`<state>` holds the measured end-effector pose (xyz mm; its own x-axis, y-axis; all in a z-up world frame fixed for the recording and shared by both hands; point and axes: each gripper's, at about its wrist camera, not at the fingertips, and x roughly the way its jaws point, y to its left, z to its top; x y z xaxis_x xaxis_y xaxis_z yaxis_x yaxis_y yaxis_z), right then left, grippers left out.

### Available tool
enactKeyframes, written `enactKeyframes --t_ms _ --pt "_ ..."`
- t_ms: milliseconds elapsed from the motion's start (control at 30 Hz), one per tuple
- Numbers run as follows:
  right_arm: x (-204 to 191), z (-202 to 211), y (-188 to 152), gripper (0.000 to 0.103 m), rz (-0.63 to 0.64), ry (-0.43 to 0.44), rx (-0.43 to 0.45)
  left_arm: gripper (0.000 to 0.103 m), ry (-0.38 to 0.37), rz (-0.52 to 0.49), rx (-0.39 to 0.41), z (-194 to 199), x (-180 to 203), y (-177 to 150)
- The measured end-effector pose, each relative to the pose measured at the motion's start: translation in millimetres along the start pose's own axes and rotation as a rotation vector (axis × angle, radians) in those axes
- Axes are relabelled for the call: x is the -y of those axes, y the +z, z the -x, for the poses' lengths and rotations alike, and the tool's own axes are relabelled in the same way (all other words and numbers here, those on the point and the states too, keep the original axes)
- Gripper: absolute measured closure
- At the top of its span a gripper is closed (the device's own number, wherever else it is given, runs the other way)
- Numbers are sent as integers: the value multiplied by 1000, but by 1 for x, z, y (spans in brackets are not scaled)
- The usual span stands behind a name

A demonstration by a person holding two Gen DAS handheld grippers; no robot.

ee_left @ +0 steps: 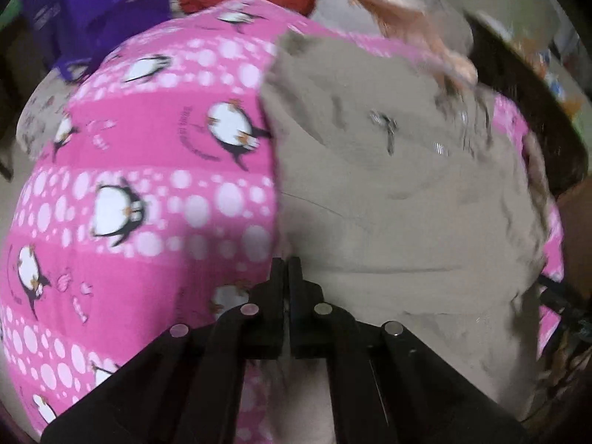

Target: Fold large clothes

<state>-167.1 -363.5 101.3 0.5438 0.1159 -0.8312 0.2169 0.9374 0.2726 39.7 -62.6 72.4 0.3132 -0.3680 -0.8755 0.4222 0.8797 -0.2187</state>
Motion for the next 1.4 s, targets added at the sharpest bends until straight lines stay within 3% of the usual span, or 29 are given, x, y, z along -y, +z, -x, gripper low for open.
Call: enactKeyframes --t_ms 167,233,333,433,467,500,567,667,733,767,800,867,1000,1100,1167,1233,1267,1300,1367,1400 --pt "11 4 1 25 -47 7 14 103 11 95 13 4 -29 -2" --pt "11 5 1 25 -43 2 15 103 88 92 35 8 -36 -11" --pt "12 5 5 25 -28 -39 26 103 51 138 30 12 -45 -13" --pt "20 10 12 21 -37 -93 68 103 35 120 63 28 -36 -14" --pt "24 11 16 14 -53 -103 85 95 31 112 68 32 -32 -11" --pt "26 10 19 9 -62 -104 95 78 25 106 73 34 -27 -10" --pt "30 2 27 9 -73 -114 87 47 13 108 110 38 -19 -9" --pt "24 -19 45 11 -9 -112 52 45 4 94 138 33 -3 -9" --pt "21 -32 53 27 24 -117 35 45 28 82 119 21 8 -8" --pt "19 -40 57 68 50 -99 8 45 38 88 113 14 11 -7" --pt "17 -46 59 99 71 -96 -16 45 50 95 107 10 13 -8" --pt "9 -48 63 99 121 -143 -12 45 99 107 87 -1 12 -11" --pt "-8 -18 73 102 192 -170 148 45 168 141 63 -17 1 -22" --pt "-10 -13 83 102 204 -213 206 43 159 178 59 -22 -8 -25" --pt "0 -28 86 101 159 -219 150 43 167 173 63 -21 -7 -24" --pt "11 -34 83 94 96 -142 94 43 184 154 67 -19 -4 -24" --pt "17 -33 79 82 64 -101 78 43 188 149 67 -19 -3 -24" --pt "19 -31 73 62 48 -80 72 43 190 146 65 -19 -3 -23" --pt "18 -22 63 38 47 -64 85 43 191 149 61 -21 -3 -23" --pt "17 -18 59 33 58 -62 96 43 193 149 62 -21 -3 -23"
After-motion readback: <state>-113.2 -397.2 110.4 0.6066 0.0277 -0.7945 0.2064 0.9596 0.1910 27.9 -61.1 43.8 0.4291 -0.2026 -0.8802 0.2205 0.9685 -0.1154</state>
